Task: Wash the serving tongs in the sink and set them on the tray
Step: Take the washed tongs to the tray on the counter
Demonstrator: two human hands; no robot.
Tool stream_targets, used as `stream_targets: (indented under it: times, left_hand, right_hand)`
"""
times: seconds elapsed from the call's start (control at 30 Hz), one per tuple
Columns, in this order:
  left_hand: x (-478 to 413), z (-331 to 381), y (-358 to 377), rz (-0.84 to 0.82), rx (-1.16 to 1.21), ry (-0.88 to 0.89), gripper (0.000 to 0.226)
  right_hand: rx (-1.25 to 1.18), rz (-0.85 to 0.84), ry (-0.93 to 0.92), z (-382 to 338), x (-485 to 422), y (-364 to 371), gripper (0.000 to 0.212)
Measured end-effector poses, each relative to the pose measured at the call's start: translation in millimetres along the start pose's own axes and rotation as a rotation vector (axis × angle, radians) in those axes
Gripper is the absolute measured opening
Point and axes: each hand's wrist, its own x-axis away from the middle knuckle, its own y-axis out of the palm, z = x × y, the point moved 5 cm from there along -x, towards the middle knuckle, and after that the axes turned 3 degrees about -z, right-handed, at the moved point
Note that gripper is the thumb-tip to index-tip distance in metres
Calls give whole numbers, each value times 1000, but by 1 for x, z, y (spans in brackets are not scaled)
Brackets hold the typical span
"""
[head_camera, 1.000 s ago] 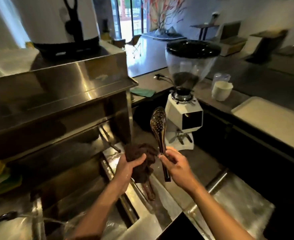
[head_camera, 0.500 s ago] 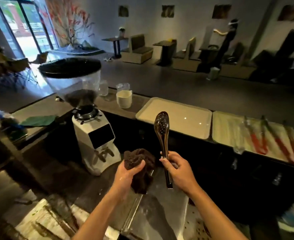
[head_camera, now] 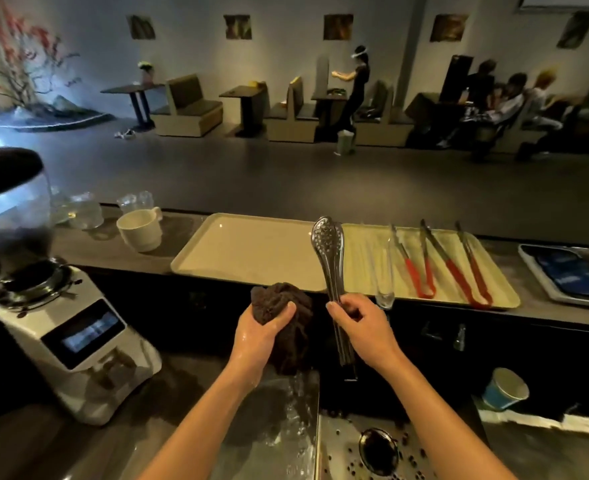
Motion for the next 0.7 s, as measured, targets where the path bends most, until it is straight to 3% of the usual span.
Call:
stream_targets:
  times: [0.27, 0.57, 0.7]
  left_hand:
    - [-38, 8, 23, 18, -34, 13, 25]
    - [-71, 6, 11, 95, -8, 13, 28]
    - [-77, 3, 8, 113, -25, 18, 25]
  right_hand:
    - [219, 78, 87, -17, -68, -30, 30]
    - [562, -24, 203, -25, -154, 14, 26]
    - [668, -17, 225, -18, -178, 29, 36]
